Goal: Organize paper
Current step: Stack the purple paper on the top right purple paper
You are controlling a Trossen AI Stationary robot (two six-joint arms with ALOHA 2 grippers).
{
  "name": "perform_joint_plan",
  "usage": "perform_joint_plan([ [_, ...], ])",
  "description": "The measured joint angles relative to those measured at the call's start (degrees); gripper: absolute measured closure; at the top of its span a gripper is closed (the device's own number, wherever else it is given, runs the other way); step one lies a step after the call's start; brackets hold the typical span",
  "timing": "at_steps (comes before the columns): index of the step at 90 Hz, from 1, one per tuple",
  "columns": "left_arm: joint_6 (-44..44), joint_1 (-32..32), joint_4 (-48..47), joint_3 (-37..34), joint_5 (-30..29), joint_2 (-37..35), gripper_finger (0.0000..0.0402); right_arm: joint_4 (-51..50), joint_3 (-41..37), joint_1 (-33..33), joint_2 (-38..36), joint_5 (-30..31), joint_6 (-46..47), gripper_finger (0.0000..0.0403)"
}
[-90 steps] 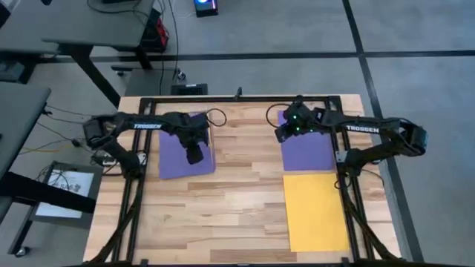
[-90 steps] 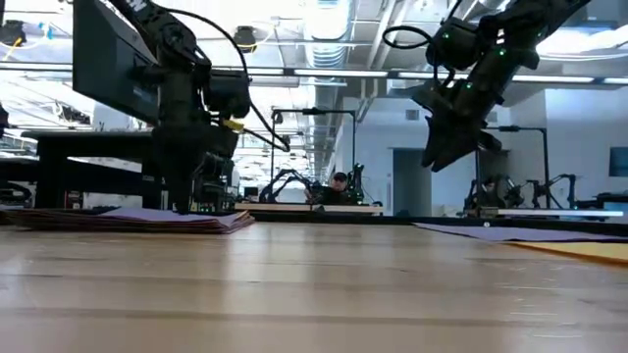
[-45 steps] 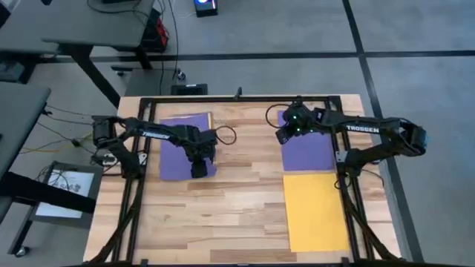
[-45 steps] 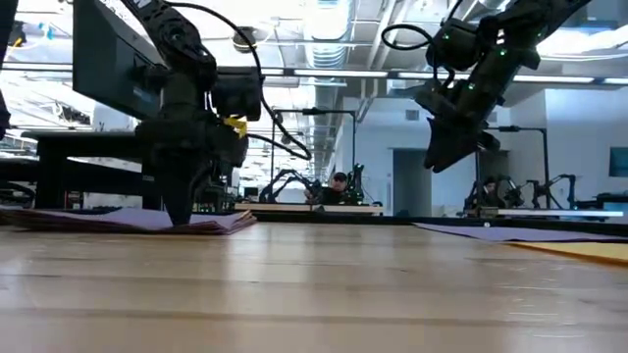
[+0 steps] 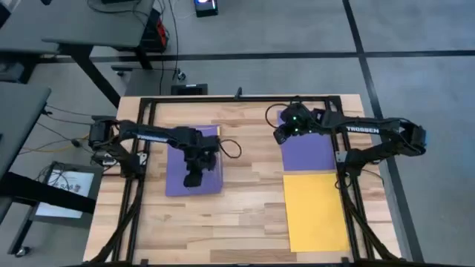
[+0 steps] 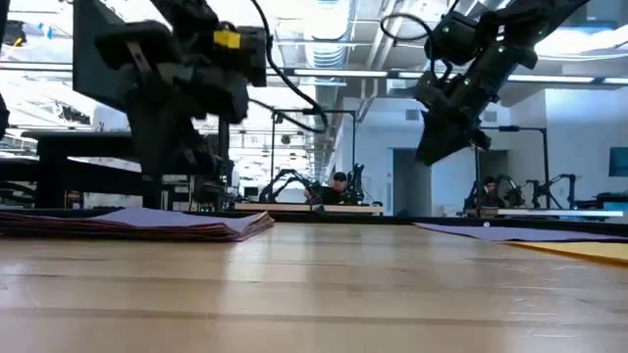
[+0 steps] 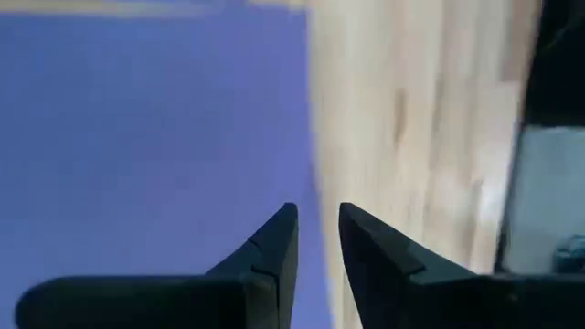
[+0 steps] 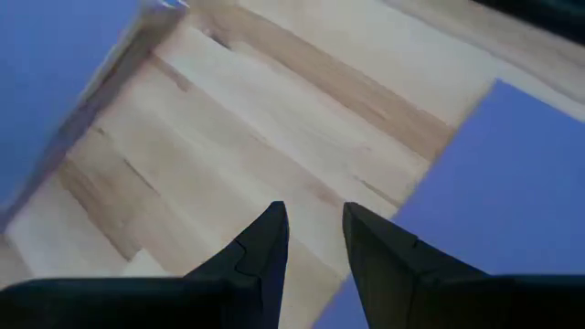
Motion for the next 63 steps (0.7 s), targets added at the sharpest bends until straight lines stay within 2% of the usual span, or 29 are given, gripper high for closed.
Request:
perform_joint_plan([
  [9,-0.9,3.5,-3.2,0.7,-7.9,-6.0,0.0336,6.2,0.0,3.3,0.9,0.0,-1.1,0.0301],
  [20,-4.0,10.5,1.0,-2.4,-11.3,-15.1,0.0336,14.4,0.2,7.0,5.3,-1.4,-1.2,0.0301],
  [31,-6.7,18.3,6.8,-7.9,-11.1,-21.7,0.0336,19.7,3.7,9.3,14.7,-6.0,-1.6,0.0301],
  [41,-8.2,23.0,11.3,-13.8,-6.2,-24.3,0.0336,19.8,11.9,10.7,25.3,-10.1,-5.6,0.0301],
  [48,-9.8,23.9,15.4,-17.9,-2.8,-24.2,0.0336,17.6,18.9,11.3,32.3,-10.8,-9.1,0.0301],
  [63,-11.7,23.5,22.7,-24.6,-2.4,-23.5,0.0336,10.3,33.6,11.4,44.3,-10.8,-15.4,0.0301],
])
